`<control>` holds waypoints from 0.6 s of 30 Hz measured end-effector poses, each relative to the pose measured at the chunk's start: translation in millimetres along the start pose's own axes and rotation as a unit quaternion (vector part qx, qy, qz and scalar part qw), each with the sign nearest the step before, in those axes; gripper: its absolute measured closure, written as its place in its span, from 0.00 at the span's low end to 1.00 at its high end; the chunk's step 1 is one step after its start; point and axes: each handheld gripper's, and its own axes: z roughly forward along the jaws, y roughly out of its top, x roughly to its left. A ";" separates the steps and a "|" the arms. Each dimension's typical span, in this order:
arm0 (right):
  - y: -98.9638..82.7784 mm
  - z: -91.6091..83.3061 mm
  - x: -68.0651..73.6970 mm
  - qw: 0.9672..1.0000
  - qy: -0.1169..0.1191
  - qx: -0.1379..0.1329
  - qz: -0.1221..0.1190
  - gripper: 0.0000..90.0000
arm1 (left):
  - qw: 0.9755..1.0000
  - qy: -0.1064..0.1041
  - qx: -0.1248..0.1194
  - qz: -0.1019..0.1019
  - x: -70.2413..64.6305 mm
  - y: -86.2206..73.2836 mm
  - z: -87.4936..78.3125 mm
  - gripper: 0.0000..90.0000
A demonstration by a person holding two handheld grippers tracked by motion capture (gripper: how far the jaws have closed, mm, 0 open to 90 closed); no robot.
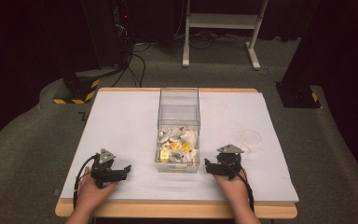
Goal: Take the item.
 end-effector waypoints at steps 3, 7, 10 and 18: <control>1.7 -4.4 1.8 1.000 0.010 -0.013 0.002 0.15 | 1.000 0.000 0.000 0.000 0.0 0.0 0.0 0.16; 2.1 -5.6 3.2 1.000 0.019 -0.016 -0.001 0.15 | 1.000 0.000 0.000 0.000 0.0 0.0 0.0 0.16; 2.3 -7.4 4.1 1.000 0.020 -0.024 -0.004 0.15 | 1.000 0.000 0.000 0.000 0.0 0.0 0.0 0.16; 4.0 -10.6 2.8 0.999 0.027 -0.031 -0.008 0.15 | 1.000 0.000 0.000 0.000 0.0 0.0 0.0 0.16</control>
